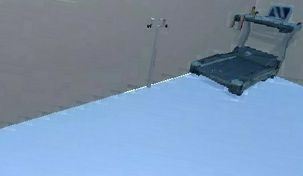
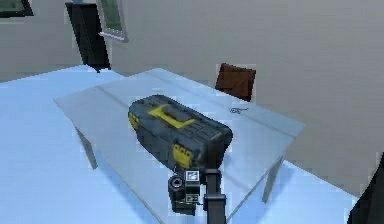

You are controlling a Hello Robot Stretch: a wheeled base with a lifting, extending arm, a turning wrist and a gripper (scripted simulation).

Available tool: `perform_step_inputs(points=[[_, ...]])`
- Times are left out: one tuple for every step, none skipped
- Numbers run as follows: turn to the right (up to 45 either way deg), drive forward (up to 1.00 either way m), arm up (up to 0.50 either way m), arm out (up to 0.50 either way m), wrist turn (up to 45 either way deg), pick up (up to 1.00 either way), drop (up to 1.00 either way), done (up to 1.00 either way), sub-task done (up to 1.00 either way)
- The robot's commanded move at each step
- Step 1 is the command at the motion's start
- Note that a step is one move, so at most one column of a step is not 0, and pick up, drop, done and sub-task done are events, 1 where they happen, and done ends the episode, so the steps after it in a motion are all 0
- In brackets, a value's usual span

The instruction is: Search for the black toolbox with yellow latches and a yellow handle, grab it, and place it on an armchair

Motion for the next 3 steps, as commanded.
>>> perform_step_inputs(points=[[0.0, 0.0, 0.1, 0.0, 0.0, 0.0, 0.0, 0.0, 0.0], [0.0, 0.0, 0.14, 0.0, 0.0, 0.0, 0.0, 0.0, 0.0], [0.0, 0.0, 0.0, 0.0, -45.0, 0.0, 0.0, 0.0, 0.0]])
